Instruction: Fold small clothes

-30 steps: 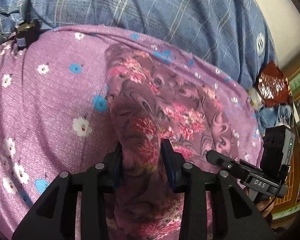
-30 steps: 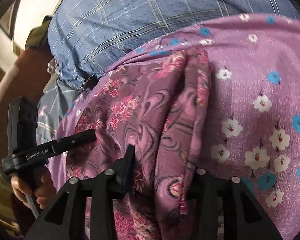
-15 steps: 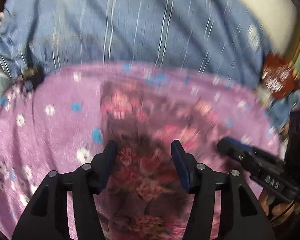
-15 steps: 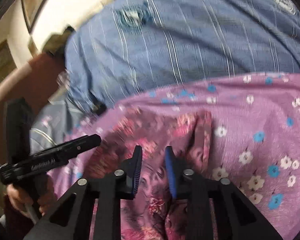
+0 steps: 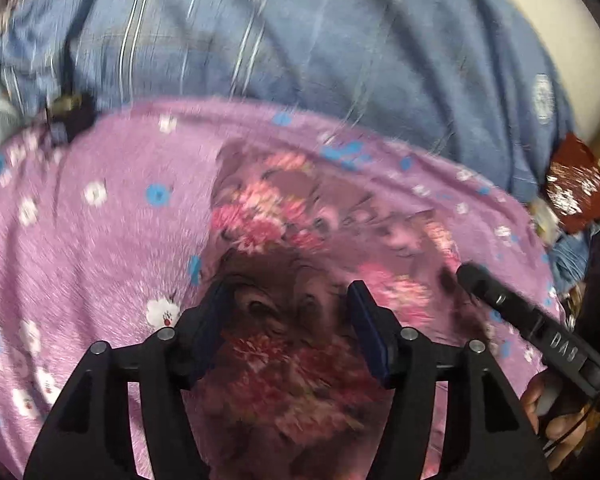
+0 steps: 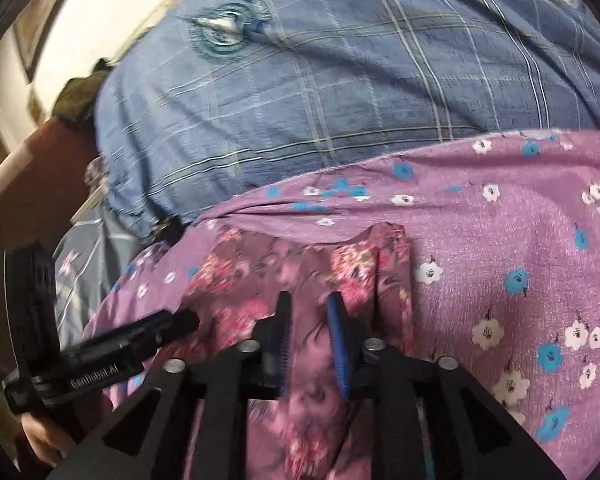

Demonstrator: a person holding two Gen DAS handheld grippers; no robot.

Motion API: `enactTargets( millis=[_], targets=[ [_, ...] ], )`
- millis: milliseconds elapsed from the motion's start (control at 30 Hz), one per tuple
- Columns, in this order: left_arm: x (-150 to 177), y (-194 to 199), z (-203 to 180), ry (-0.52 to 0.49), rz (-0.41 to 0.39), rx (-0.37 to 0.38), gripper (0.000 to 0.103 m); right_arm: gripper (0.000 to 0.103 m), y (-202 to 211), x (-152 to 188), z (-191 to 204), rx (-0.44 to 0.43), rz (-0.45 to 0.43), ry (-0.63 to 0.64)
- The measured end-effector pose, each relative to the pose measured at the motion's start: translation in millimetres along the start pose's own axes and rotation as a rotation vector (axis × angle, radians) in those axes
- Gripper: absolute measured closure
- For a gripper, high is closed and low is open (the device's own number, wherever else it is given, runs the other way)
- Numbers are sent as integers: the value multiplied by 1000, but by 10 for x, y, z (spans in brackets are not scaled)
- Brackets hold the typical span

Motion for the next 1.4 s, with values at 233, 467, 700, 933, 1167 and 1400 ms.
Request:
enactTargets(
  millis=[233,467,700,933,1167,1400],
  targets=[
    [-46,160,-12,-13,-40,45,42,56,-127,153,-193,4,90,-69],
    [182,565,41,-51,-83,57,42,58,400,333,199,-69,45,74],
    [671,421,52,-154,-46,-141,24,61,203,1140,110,72,242,45],
    [887,1369,195,-174,-237,-255,20,58,871,895,472,207,100,130],
    [893,2447,77,-226,-444,-343,9,56,1591,693,939,284,-49,182],
    [969,3268,13,-185,-611,-350,0,48,2301,672,1329,382,-182,274]
  ],
)
Point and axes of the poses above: each gripper's, at about its wrist camera, not at the fingertips, and y roughly against the way its jaws point, z to its left, x to its underside, the point moved 9 cm from there along -y, roughly the way its jaws point, and after that the axes turned 11 degrees about -x, right-handed, at the moved point
